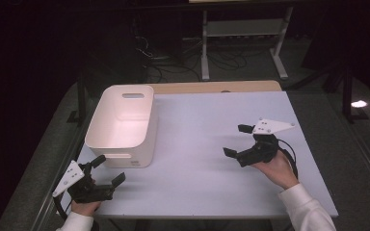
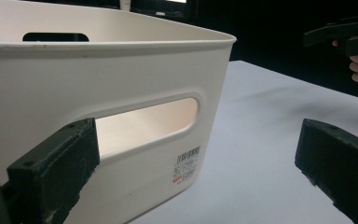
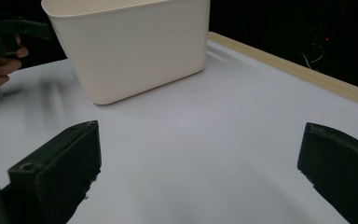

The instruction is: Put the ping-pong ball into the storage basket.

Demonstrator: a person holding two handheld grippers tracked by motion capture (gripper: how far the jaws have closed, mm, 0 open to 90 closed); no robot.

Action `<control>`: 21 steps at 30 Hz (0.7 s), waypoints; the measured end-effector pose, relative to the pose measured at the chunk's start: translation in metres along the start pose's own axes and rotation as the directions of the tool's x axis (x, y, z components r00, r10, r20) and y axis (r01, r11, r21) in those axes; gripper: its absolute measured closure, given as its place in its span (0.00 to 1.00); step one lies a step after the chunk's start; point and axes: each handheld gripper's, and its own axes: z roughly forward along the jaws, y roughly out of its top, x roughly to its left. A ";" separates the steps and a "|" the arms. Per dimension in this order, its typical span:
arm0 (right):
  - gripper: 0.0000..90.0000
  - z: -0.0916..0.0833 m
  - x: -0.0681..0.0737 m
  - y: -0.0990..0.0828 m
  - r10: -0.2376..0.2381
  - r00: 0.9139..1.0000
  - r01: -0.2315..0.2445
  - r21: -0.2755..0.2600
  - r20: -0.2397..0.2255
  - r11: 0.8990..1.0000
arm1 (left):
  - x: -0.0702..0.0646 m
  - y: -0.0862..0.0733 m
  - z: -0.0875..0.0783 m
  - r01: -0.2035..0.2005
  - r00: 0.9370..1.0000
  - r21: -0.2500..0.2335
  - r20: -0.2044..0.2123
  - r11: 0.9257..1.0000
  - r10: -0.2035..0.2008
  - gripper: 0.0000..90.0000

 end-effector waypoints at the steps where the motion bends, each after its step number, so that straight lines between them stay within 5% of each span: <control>1: 0.00 -0.002 -0.001 -0.002 -0.003 1.000 0.003 -0.010 0.003 1.000 | -0.001 0.000 0.000 0.005 1.000 -0.002 0.001 1.000 -0.005 0.00; 21: 0.00 -0.030 -0.011 -0.032 0.023 0.996 -0.018 -0.051 0.082 0.999 | -0.001 0.000 0.000 0.008 1.000 -0.004 -0.003 1.000 -0.008 0.00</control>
